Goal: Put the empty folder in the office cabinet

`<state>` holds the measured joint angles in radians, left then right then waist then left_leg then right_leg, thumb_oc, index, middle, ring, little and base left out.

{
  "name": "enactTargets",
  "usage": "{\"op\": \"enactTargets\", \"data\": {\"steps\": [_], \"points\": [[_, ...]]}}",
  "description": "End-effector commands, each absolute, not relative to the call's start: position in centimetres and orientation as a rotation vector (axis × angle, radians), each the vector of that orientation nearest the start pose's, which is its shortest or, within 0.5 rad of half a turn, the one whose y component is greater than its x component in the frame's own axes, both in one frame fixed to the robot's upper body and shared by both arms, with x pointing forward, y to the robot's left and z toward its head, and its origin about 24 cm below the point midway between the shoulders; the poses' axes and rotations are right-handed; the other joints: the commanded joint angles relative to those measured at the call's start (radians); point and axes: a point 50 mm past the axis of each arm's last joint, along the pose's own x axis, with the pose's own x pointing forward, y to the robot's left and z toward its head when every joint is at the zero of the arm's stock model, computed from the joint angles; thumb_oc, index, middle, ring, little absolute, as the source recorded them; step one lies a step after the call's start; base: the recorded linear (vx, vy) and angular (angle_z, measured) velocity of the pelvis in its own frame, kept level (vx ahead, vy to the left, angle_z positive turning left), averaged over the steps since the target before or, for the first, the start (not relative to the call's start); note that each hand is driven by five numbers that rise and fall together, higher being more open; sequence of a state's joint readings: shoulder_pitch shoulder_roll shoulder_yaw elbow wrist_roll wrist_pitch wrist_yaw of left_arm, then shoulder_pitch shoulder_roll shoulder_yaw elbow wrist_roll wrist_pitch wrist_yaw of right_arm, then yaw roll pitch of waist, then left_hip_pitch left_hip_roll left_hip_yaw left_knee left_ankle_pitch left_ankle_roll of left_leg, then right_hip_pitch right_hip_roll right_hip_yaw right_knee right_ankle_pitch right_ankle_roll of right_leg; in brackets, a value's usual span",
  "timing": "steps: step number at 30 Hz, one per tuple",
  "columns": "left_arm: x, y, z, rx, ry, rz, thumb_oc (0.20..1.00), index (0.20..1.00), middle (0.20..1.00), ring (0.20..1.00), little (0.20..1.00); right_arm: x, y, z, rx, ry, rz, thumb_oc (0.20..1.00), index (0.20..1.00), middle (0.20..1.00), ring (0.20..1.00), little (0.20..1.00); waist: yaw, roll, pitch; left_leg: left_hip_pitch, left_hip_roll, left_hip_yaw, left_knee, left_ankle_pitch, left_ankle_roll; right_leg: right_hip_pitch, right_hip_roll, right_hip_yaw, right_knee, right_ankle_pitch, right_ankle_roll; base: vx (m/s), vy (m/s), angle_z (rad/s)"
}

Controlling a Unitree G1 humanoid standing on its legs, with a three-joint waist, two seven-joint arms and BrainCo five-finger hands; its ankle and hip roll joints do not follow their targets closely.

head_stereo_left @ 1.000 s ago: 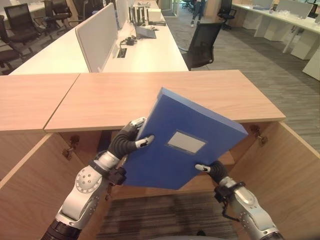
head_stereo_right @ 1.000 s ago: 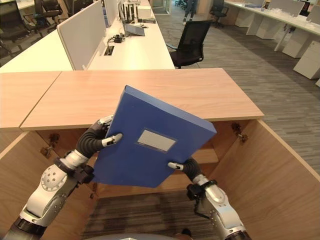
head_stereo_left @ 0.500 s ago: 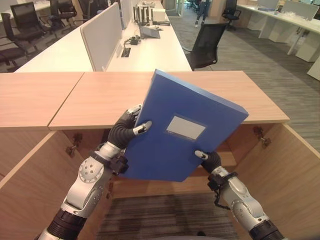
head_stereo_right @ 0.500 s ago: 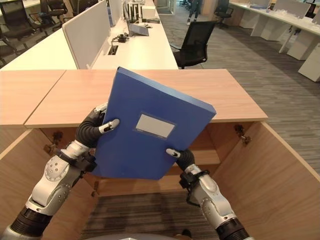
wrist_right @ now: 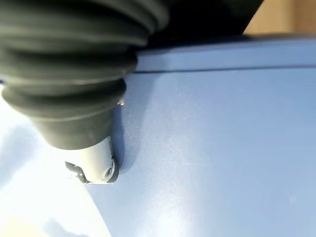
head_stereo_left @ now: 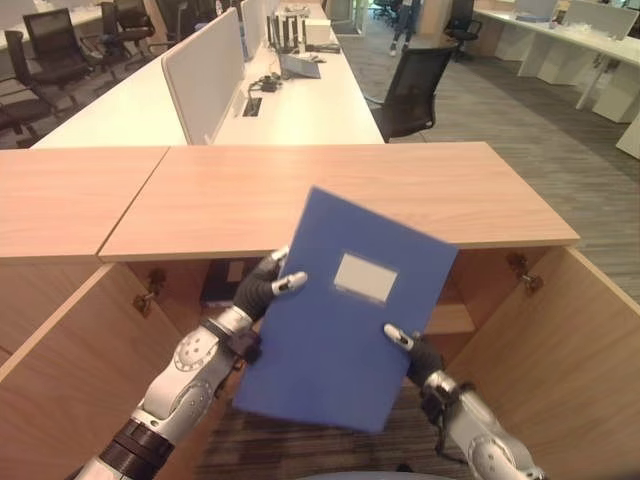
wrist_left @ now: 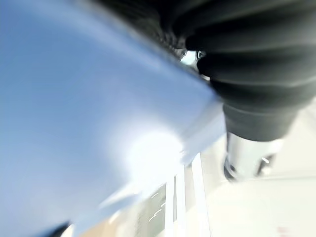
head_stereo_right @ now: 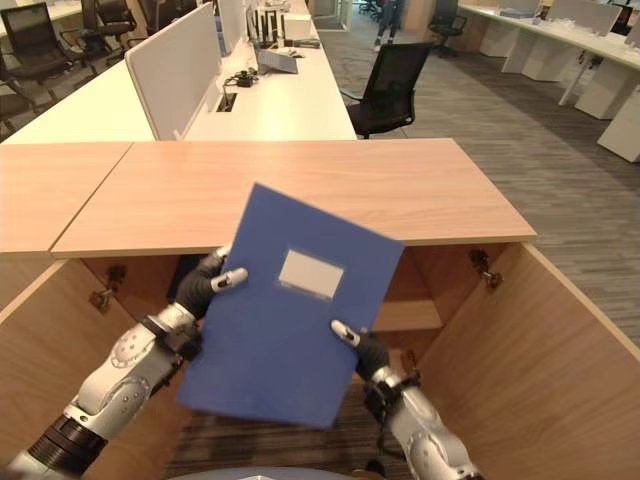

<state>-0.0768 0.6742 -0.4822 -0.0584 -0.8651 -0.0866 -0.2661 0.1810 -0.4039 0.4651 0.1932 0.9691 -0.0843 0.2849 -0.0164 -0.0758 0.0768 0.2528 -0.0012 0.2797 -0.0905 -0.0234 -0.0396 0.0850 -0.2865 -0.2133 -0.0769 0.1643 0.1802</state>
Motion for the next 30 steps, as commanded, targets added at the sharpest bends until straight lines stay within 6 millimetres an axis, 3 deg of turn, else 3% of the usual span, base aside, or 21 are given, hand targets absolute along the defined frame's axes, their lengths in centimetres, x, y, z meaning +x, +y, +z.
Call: {"op": "enactTargets", "data": {"steps": [1,2,3,7,9,13,15,17,21,22,23,27,30], "points": [[22.6,13.4,5.3,-0.345,0.134,-0.824,1.000,1.000,1.000,1.000,1.000,18.9,-10.3,-3.0,0.820,0.349,0.488,0.200,0.200,0.200,0.200,0.200,-0.009,0.002,0.018,-0.033,-0.033,-0.121,0.003,-0.073,0.065,0.006,-0.042,-0.011,0.066,-0.003,0.036,0.01,0.012,-0.12],[22.6,13.4,5.3,-0.345,0.134,-0.824,1.000,1.000,1.000,1.000,1.000,18.9,-10.3,-3.0,0.820,0.349,0.488,0.200,0.200,0.200,0.200,0.200,-0.009,0.002,0.018,-0.033,-0.033,-0.121,0.003,-0.073,0.065,0.005,-0.042,-0.010,0.066,-0.003,0.036,0.00,0.014,-0.13],[22.1,14.6,3.8,-0.323,0.210,-0.785,1.000,1.000,1.000,1.000,1.000,18.3,-11.6,-4.7,0.850,0.390,0.364,0.200,0.200,0.200,0.200,0.200,-0.016,0.004,0.017,-0.033,-0.034,-0.121,0.003,-0.074,0.066,0.003,-0.041,-0.008,0.067,-0.002,0.038,0.01,0.009,-0.06],[21.0,16.7,1.3,-0.276,0.325,-0.707,1.000,1.000,1.000,1.000,1.000,16.8,-13.8,-8.2,0.862,0.503,0.158,0.200,0.200,0.200,0.200,0.200,-0.025,0.008,0.016,-0.031,-0.034,-0.118,0.003,-0.075,0.065,-0.001,-0.042,0.000,0.071,0.001,0.041,0.00,0.003,-0.01],[20.5,17.8,-0.1,-0.233,0.384,-0.657,1.000,1.000,1.000,1.000,1.000,14.8,-15.2,-11.1,0.860,0.639,0.021,0.200,0.200,0.200,0.200,0.200,-0.028,0.011,0.017,-0.028,-0.035,-0.118,0.003,-0.077,0.066,0.000,-0.040,0.001,0.073,0.001,0.042,0.00,0.000,0.00],[19.9,18.8,-2.2,-0.223,0.448,-0.563,1.000,1.000,1.000,1.000,1.000,12.2,-16.9,-13.8,0.828,0.798,-0.113,0.200,0.200,0.200,0.200,0.200,-0.030,0.014,0.016,-0.039,-0.038,-0.123,0.003,-0.072,0.067,-0.009,-0.038,0.004,0.071,0.004,0.042,0.00,0.000,0.00],[19.4,19.0,-3.2,-0.228,0.475,-0.521,1.000,1.000,1.000,1.000,1.000,12.0,-17.2,-14.1,0.825,0.817,-0.135,0.200,0.200,0.200,0.200,0.200,-0.032,0.017,0.018,-0.042,-0.038,-0.124,0.003,-0.071,0.067,-0.013,-0.040,0.004,0.072,0.004,0.042,0.00,0.000,0.00],[19.3,19.0,-3.6,-0.225,0.486,-0.503,1.000,1.000,1.000,1.000,1.000,12.2,-17.2,-14.0,0.829,0.811,-0.137,0.200,0.200,0.200,0.200,0.200,-0.032,0.019,0.019,-0.045,-0.039,-0.126,0.003,-0.070,0.067,-0.016,-0.039,0.004,0.073,0.004,0.041,0.00,0.000,0.00],[18.0,19.4,-6.5,-0.212,0.587,-0.377,1.000,1.000,1.000,1.000,1.000,14.3,-16.6,-13.1,0.845,0.737,-0.132,0.200,0.200,0.200,0.200,0.200,-0.028,0.023,0.019,-0.052,-0.037,-0.124,0.003,-0.069,0.069,-0.027,-0.040,0.008,0.078,0.000,0.038,0.00,0.000,0.00],[17.1,19.5,-8.2,-0.261,0.646,-0.279,1.000,1.000,1.000,1.000,1.000,15.8,-16.3,-12.3,0.828,0.699,-0.109,0.200,0.200,0.200,0.200,0.200,-0.026,0.025,0.022,-0.049,-0.035,-0.122,0.003,-0.070,0.069,-0.029,-0.038,0.007,0.082,0.001,0.037,0.00,0.000,0.00],[17.1,19.5,-8.2,-0.261,0.645,-0.279,1.000,1.000,1.000,1.000,1.000,15.8,-16.3,-12.3,0.828,0.699,-0.109,0.200,0.200,0.200,0.200,0.200,-0.026,0.025,0.020,-0.052,-0.036,-0.122,0.003,-0.068,0.069,-0.032,-0.039,0.007,0.081,0.002,0.037,0.01,-0.040,-0.02],[14.8,19.6,-12.0,-0.408,0.798,-0.022,1.000,1.000,1.000,1.000,1.000,20.0,-15.1,-9.1,0.779,0.549,-0.001,0.200,0.200,0.200,0.200,0.200,-0.014,0.028,0.029,-0.060,-0.020,-0.121,0.003,-0.060,0.062,-0.045,-0.025,0.006,0.098,-0.019,0.023,0.01,-0.064,-0.01],[13.6,19.9,-13.5,-0.454,0.862,0.122,1.000,1.000,1.000,1.000,1.000,22.1,-14.8,-6.8,0.727,0.450,0.075,0.200,0.200,0.200,0.200,0.200,-0.009,0.030,0.038,-0.067,0.001,-0.129,0.003,-0.051,0.050,-0.051,-0.008,0.003,0.113,-0.050,0.006,0.04,-0.124,0.01]]}}
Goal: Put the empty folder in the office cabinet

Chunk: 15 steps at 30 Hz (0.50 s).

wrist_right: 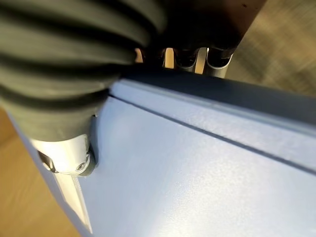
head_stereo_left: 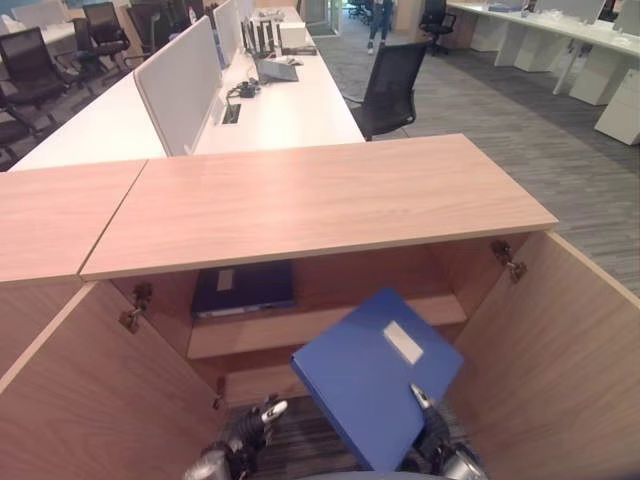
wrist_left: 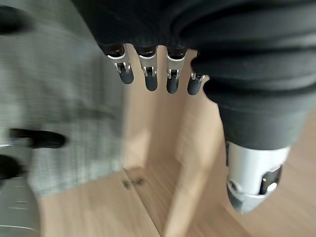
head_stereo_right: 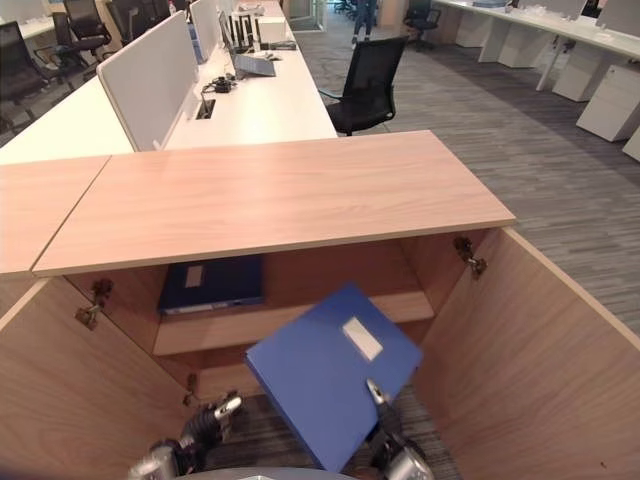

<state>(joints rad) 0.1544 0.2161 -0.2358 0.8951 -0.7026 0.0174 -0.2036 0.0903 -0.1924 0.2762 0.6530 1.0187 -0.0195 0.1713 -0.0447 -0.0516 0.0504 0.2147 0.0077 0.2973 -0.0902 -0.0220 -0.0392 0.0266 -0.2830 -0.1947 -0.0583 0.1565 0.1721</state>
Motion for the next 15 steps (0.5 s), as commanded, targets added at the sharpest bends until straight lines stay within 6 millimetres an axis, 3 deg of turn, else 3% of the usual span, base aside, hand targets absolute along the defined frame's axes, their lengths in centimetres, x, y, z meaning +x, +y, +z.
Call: {"op": "enactTargets", "data": {"steps": [1,3,4,6,7,8,11,14,15], "points": [[13.5,20.0,-13.8,-0.457,0.873,0.156,1.000,1.000,1.000,1.000,1.000,22.7,-14.9,-6.0,0.716,0.415,0.089,0.200,0.200,0.200,0.200,0.200,0.022,0.006,0.063,-0.038,-0.001,-0.147,0.003,-0.047,0.044,0.002,-0.006,-0.017,0.096,-0.049,0.009,0.04,-0.165,0.06],[12.6,20.4,-14.6,-0.442,0.928,0.226,1.000,1.000,1.000,1.000,1.000,24.5,-15.2,-3.6,0.686,0.301,0.128,0.200,0.200,0.200,0.200,0.200,0.030,0.010,0.068,-0.065,0.036,-0.156,0.003,-0.025,0.020,-0.008,0.023,-0.027,0.098,-0.077,-0.011,0.06,-0.239,0.12],[12.6,20.4,-14.6,-0.442,0.928,0.226,1.000,1.000,1.000,1.000,1.000,24.5,-15.2,-3.6,0.686,0.301,0.128,0.200,0.200,0.200,0.200,0.200,0.029,0.010,0.068,-0.065,0.036,-0.156,0.003,-0.025,0.020,-0.009,0.023,-0.028,0.098,-0.077,-0.012,0.07,-0.273,0.13],[12.0,20.8,-15.0,-0.440,0.955,0.266,1.000,1.000,1.000,1.000,1.000,25.4,-15.6,-1.9,0.673,0.226,0.146,0.200,0.200,0.200,0.200,0.200,0.034,0.014,0.070,-0.091,0.064,-0.166,0.003,-0.007,0.001,-0.019,0.045,-0.037,0.093,-0.092,-0.025,0.07,-0.272,0.16],[11.8,20.9,-15.1,-0.455,0.955,0.294,1.000,1.000,1.000,1.000,1.000,26.2,-16.4,-0.1,0.652,0.142,0.153,0.200,0.200,0.200,0.200,0.200,0.037,0.024,0.077,-0.122,0.093,-0.186,0.003,0.013,-0.020,-0.032,0.071,-0.055,0.087,-0.108,-0.043,0.06,-0.255,0.20],[11.8,20.9,-15.1,-0.455,0.955,0.294,1.000,1.000,1.000,1.000,1.000,26.2,-16.4,-0.1,0.652,0.142,0.153,0.200,0.200,0.200,0.200,0.200,0.036,0.025,0.076,-0.123,0.094,-0.187,0.003,0.013,-0.020,-0.033,0.072,-0.057,0.087,-0.108,-0.043,0.06,-0.275,0.28],[11.3,20.9,-15.3,-0.445,0.971,0.299,1.000,1.000,1.000,1.000,1.000,27.4,-17.4,2.5,0.619,0.025,0.164,0.200,0.200,0.200,0.200,0.200,0.035,0.044,0.101,-0.163,0.130,-0.213,0.003,0.037,-0.044,-0.067,0.102,-0.069,0.100,-0.132,-0.069,0.03,-0.215,0.23],[12.2,20.6,-15.1,-0.459,0.944,0.311,1.000,1.000,1.000,1.000,1.000,28.5,-18.1,5.1,0.581,-0.086,0.179,0.200,0.200,0.200,0.200,0.200,0.034,0.069,0.143,-0.217,0.171,-0.206,0.003,0.073,-0.064,-0.128,0.134,-0.063,0.139,-0.164,-0.096,-0.03,-0.216,0.15],[12.9,20.3,-14.8,-0.456,0.925,0.297,1.000,1.000,1.000,1.000,1.000,28.8,-18.5,6.0,0.573,-0.127,0.175,0.200,0.200,0.200,0.200,0.200,0.033,0.071,0.164,-0.269,0.185,-0.201,0.065,0.072,-0.069,-0.140,0.138,-0.065,0.145,-0.176,-0.107,-0.13,-0.236,0.04]]}}
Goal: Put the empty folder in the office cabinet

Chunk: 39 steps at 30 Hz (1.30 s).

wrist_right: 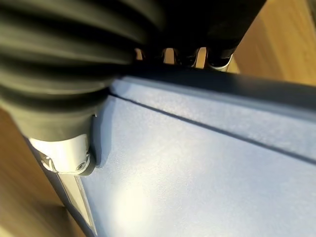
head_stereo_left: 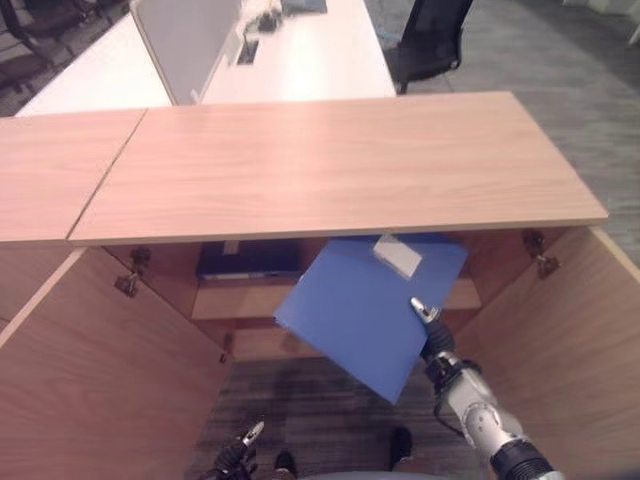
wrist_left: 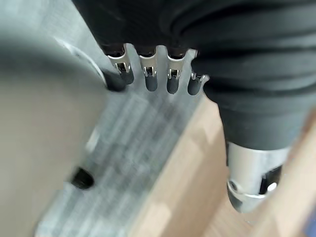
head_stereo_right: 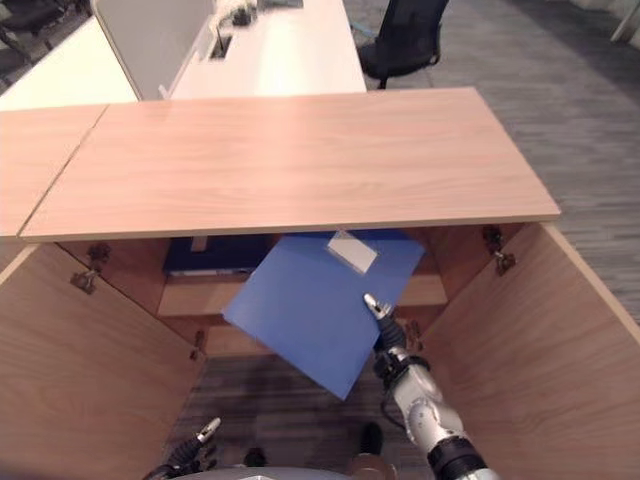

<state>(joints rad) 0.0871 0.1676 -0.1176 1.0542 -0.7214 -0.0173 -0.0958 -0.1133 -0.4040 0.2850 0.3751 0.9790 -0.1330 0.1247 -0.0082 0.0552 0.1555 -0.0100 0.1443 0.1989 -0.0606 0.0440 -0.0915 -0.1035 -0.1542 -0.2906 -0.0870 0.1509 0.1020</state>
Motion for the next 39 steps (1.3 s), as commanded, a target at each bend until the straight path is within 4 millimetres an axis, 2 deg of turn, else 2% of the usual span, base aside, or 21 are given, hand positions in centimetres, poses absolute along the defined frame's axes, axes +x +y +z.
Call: {"op": "enactTargets", "data": {"steps": [1,2,4,6,7,11,12,13,14,15,19,23,27,30,33,35,36,37,38,39], "points": [[13.7,19.9,-14.6,-0.456,0.906,0.276,1.000,1.000,1.000,1.000,1.000,29.0,-18.8,6.6,0.568,-0.151,0.164,0.200,0.200,0.200,0.200,0.200,-0.005,-0.038,0.083,-0.106,0.059,-0.107,0.112,0.004,-0.018,-0.020,0.005,0.021,0.182,-0.178,-0.051,-0.11,-0.270,0.08],[14.4,19.5,-14.3,-0.456,0.885,0.255,1.000,1.000,1.000,1.000,1.000,29.2,-19.2,7.1,0.554,-0.167,0.150,0.200,0.200,0.200,0.200,0.200,-0.004,-0.037,0.107,-0.150,0.072,-0.110,0.171,-0.011,-0.026,-0.021,0.008,0.017,0.192,-0.202,-0.056,-0.09,-0.228,0.09],[15.8,18.7,-13.4,-0.464,0.824,0.202,1.000,1.000,1.000,1.000,1.000,29.7,-19.7,8.0,0.540,-0.197,0.125,0.200,0.200,0.200,0.200,0.200,-0.009,-0.023,0.131,-0.219,0.071,-0.108,0.192,0.010,-0.022,-0.051,0.004,-0.009,0.209,-0.218,-0.064,-0.06,-0.123,0.29],[16.7,18.5,-12.7,-0.455,0.783,0.161,1.000,1.000,1.000,1.000,1.000,30.1,-20.0,8.7,0.532,-0.222,0.113,0.200,0.200,0.200,0.200,0.200,-0.005,-0.014,0.139,-0.258,0.043,-0.129,0.150,0.038,-0.015,-0.102,-0.004,-0.008,0.235,-0.211,-0.061,-0.04,0.035,0.48],[16.8,18.1,-12.1,-0.482,0.748,0.138,1.000,1.000,1.000,1.000,1.000,30.3,-19.7,9.4,0.561,-0.255,0.111,0.200,0.200,0.200,0.200,0.200,-0.009,-0.001,0.128,-0.245,0.043,-0.125,0.084,0.041,-0.002,-0.173,-0.002,0.008,0.278,-0.213,-0.055,-0.02,0.071,0.04],[17.7,17.7,-11.1,-0.475,0.700,0.093,1.000,1.000,1.000,1.000,1.000,30.7,-19.0,10.2,0.637,-0.300,0.094,0.200,0.200,0.200,0.200,0.200,-0.007,0.004,0.139,-0.304,0.040,-0.095,0.117,0.033,0.005,-0.267,-0.025,0.026,0.353,-0.225,-0.053,-0.05,0.093,-0.22],[18.7,17.8,-10.0,-0.470,0.644,0.074,1.000,1.000,1.000,1.000,1.000,30.8,-18.6,11.0,0.673,-0.335,0.078,0.200,0.200,0.200,0.200,0.200,-0.008,0.005,0.165,-0.354,0.030,-0.089,0.175,0.014,0.012,-0.322,-0.039,0.042,0.409,-0.239,-0.054,-0.05,0.096,-0.20],[18.7,17.8,-10.0,-0.470,0.644,0.074,1.000,1.000,1.000,1.000,1.000,30.8,-18.6,11.0,0.673,-0.335,0.077,0.200,0.200,0.200,0.200,0.200,-0.008,0.004,0.162,-0.358,0.030,-0.088,0.178,0.012,0.012,-0.327,-0.040,0.044,0.413,-0.241,-0.054,-0.09,0.122,-0.12],[19.6,17.7,-8.8,-0.500,0.583,0.068,1.000,1.000,1.000,1.000,1.000,30.8,-18.4,11.9,0.699,-0.373,0.068,0.200,0.200,0.200,0.200,0.200,-0.008,0.003,0.182,-0.406,0.018,-0.087,0.231,-0.013,0.020,-0.368,-0.051,0.058,0.451,-0.247,-0.052,-0.04,0.054,0.02],[19.6,17.7,-8.8,-0.500,0.583,0.069,1.000,1.000,1.000,1.000,1.000,30.8,-18.4,11.9,0.700,-0.373,0.068,0.200,0.200,0.200,0.200,0.200,-0.008,0.002,0.180,-0.409,0.017,-0.086,0.234,-0.015,0.020,-0.371,-0.052,0.059,0.453,-0.248,-0.052,-0.05,0.075,0.07],[21.3,17.3,-6.5,-0.553,0.476,0.036,1.000,1.000,1.000,1.000,1.000,30.7,-17.5,13.8,0.737,-0.449,0.090,0.200,0.200,0.200,0.200,0.200,-0.017,0.004,0.210,-0.524,0.019,-0.077,0.368,-0.078,0.035,-0.464,-0.083,0.074,0.549,-0.266,-0.046,-0.04,0.070,-0.01],[22.4,17.0,-4.5,-0.573,0.397,0.009,1.000,1.000,1.000,1.000,1.000,30.3,-16.7,16.0,0.735,-0.531,0.112,0.200,0.200,0.200,0.200,0.200,-0.024,0.003,0.230,-0.630,0.022,-0.068,0.502,-0.146,0.053,-0.564,-0.109,0.099,0.656,-0.293,-0.039,-0.03,0.078,-0.07],[22.8,17.1,-2.6,-0.581,0.329,0.000,1.000,1.000,1.000,1.000,1.000,30.1,-16.1,18.6,0.763,-0.614,0.131,0.200,0.200,0.200,0.200,0.200,-0.021,0.007,0.251,-0.723,0.020,-0.074,0.607,-0.191,0.067,-0.646,-0.128,0.110,0.751,-0.326,-0.041,-0.02,0.044,-0.06],[23.1,17.3,-1.8,-0.621,0.309,0.030,1.000,1.000,1.000,1.000,1.000,31.5,-15.9,21.8,0.781,-0.665,0.114,0.200,0.200,0.200,0.200,0.200,-0.009,0.009,0.266,-0.790,0.018,-0.078,0.680,-0.216,0.072,-0.700,-0.144,0.111,0.810,-0.341,-0.042,-0.01,0.020,0.00],[23.2,17.6,-1.1,-0.619,0.292,0.038,1.000,1.000,1.000,1.000,1.000,32.7,-16.2,25.4,0.714,-0.714,0.103,0.200,0.200,0.200,0.200,0.200,0.007,0.009,0.272,-0.826,0.012,-0.085,0.710,-0.227,0.073,-0.733,-0.153,0.109,0.849,-0.353,-0.044,0.00,0.008,0.01],[22.8,18.1,-1.1,-0.580,0.298,0.050,1.000,1.000,1.000,1.000,1.000,33.8,-17.4,27.4,0.670,-0.729,0.046,0.200,0.200,0.200,0.200,0.200,0.019,0.007,0.273,-0.844,0.008,-0.087,0.721,-0.232,0.071,-0.749,-0.161,0.104,0.864,-0.358,-0.045,0.01,0.017,0.07],[22.7,18.9,-0.4,-0.538,0.275,0.081,1.000,1.000,1.000,1.000,1.000,35.1,-18.4,29.7,0.705,-0.730,-0.028,0.200,0.200,0.200,0.200,0.200,0.032,0.002,0.270,-0.856,0.006,-0.090,0.726,-0.235,0.065,-0.761,-0.165,0.107,0.875,-0.362,-0.046,0.01,0.013,0.12],[22.8,18.9,-0.4,-0.538,0.273,0.082,1.000,1.000,1.000,1.000,1.000,35.2,-18.4,29.9,0.706,-0.732,-0.025,0.200,0.200,0.200,0.200,0.200,0.031,0.001,0.273,-0.856,0.006,-0.090,0.726,-0.235,0.065,-0.762,-0.165,0.108,0.876,-0.362,-0.047,0.02,0.016,0.14],[22.8,19.4,0.2,-0.539,0.252,0.120,1.000,1.000,1.000,1.000,1.000,36.2,-19.2,32.0,0.771,-0.720,-0.110,0.200,0.200,0.200,0.200,0.200,0.044,-0.005,0.271,-0.869,0.005,-0.089,0.728,-0.240,0.057,-0.773,-0.167,0.101,0.877,-0.369,-0.050,0.01,0.011,0.08],[22.8,19.4,0.3,-0.539,0.251,0.121,1.000,1.000,1.000,1.000,1.000,36.2,-19.2,32.1,0.772,-0.721,-0.109,0.200,0.200,0.200,0.200,0.200,0.043,-0.005,0.272,-0.870,0.005,-0.089,0.728,-0.241,0.057,-0.774,-0.167,0.101,0.878,-0.369,-0.050,0.02,0.024,0.08]]}}
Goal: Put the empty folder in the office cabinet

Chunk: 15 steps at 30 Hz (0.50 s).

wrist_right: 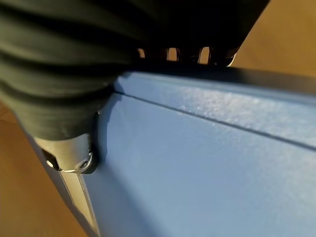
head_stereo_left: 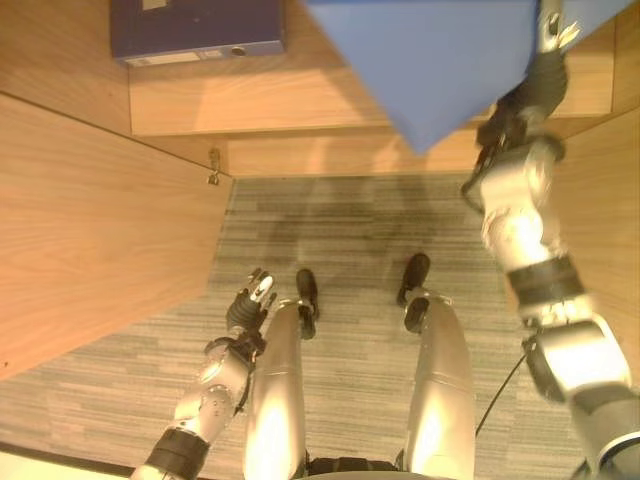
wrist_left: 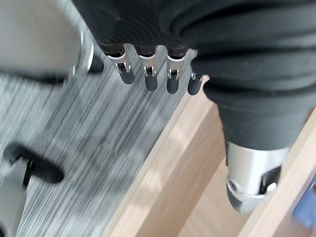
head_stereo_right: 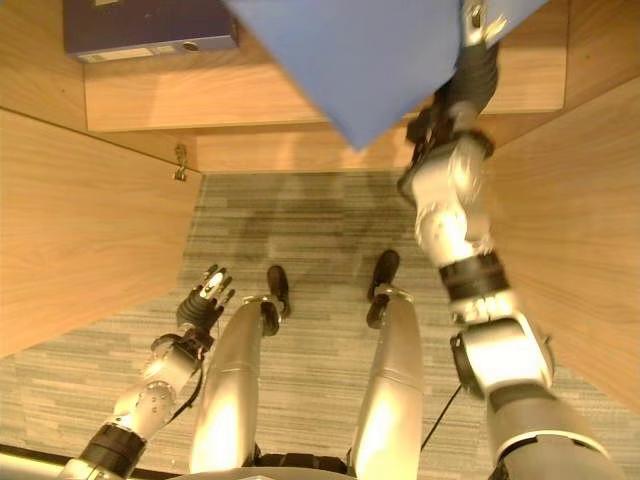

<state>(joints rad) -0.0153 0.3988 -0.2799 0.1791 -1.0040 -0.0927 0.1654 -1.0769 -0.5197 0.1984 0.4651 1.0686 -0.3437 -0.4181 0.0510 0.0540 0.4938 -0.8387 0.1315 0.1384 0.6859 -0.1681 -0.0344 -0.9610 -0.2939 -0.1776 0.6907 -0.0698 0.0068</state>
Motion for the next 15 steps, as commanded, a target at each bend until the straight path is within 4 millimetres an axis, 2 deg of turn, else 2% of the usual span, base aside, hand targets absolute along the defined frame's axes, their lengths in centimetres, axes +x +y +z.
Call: {"op": "enactTargets", "data": {"steps": [1,4,5,6,7,8,12,15], "points": [[22.8,19.5,0.4,-0.535,0.247,0.130,1.000,1.000,1.000,1.000,1.000,36.5,-19.6,32.7,0.789,-0.717,-0.144,0.200,0.200,0.200,0.200,0.200,-0.011,-0.003,-0.067,-0.050,0.015,-0.031,-0.017,-0.029,-0.002,0.079,-0.028,-0.013,0.103,-0.150,0.045,0.01,0.024,0.05],[22.9,19.5,0.3,-0.533,0.250,0.139,1.000,1.000,1.000,1.000,1.000,37.7,-20.9,33.1,0.877,-0.673,-0.244,0.200,0.200,0.200,0.200,0.200,0.000,-0.001,-0.076,-0.051,0.010,-0.034,-0.023,-0.030,-0.003,0.079,-0.029,-0.020,0.105,-0.155,0.045,0.02,0.011,0.05],[22.9,19.5,0.4,-0.541,0.246,0.142,1.000,1.000,1.000,1.000,1.000,38.5,-21.6,32.6,0.919,-0.619,-0.320,0.200,0.200,0.200,0.200,0.200,0.007,0.001,-0.080,-0.044,0.007,-0.035,-0.026,-0.030,-0.004,0.088,-0.030,-0.025,0.104,-0.157,0.046,0.00,0.000,0.00],[22.9,19.5,0.4,-0.540,0.244,0.143,1.000,1.000,1.000,1.000,1.000,38.5,-21.6,32.6,0.920,-0.619,-0.319,0.200,0.200,0.200,0.200,0.200,0.007,0.000,-0.079,-0.044,0.007,-0.036,-0.027,-0.030,-0.005,0.089,-0.030,-0.026,0.103,-0.157,0.046,0.03,0.009,0.03],[22.9,19.5,0.2,-0.542,0.246,0.143,1.000,1.000,1.000,1.000,1.000,39.4,-22.3,31.6,0.962,-0.547,-0.397,0.200,0.200,0.200,0.200,0.200,0.014,0.003,-0.084,-0.034,0.004,-0.039,-0.035,-0.027,-0.005,0.101,-0.030,-0.030,0.099,-0.157,0.047,0.03,0.007,0.05],[22.9,19.5,0.2,-0.536,0.247,0.143,1.000,1.000,1.000,1.000,1.000,39.7,-22.7,31.4,0.979,-0.523,-0.421,0.200,0.200,0.200,0.200,0.200,0.016,0.004,-0.086,-0.027,0.002,-0.041,-0.042,-0.026,-0.006,0.108,-0.030,-0.033,0.095,-0.156,0.047,0.03,0.006,0.05],[22.5,20.0,0.0,-0.516,0.256,0.136,1.000,1.000,1.000,1.000,1.000,40.2,-22.5,30.8,1.028,-0.471,-0.456,0.200,0.200,0.200,0.200,0.200,0.031,0.008,-0.098,0.015,-0.008,-0.044,-0.086,-0.017,-0.011,0.156,-0.025,-0.044,0.065,-0.152,0.051,0.02,-0.003,0.07],[21.9,20.6,-0.5,-0.497,0.279,0.139,1.000,1.000,1.000,1.000,1.000,40.3,-22.3,31.2,1.070,-0.467,-0.454,0.200,0.200,0.200,0.200,0.200,0.050,0.012,-0.115,0.041,-0.013,-0.050,-0.106,-0.015,-0.013,0.185,-0.024,-0.054,0.048,-0.151,0.055,0.02,-0.010,0.07]]}}
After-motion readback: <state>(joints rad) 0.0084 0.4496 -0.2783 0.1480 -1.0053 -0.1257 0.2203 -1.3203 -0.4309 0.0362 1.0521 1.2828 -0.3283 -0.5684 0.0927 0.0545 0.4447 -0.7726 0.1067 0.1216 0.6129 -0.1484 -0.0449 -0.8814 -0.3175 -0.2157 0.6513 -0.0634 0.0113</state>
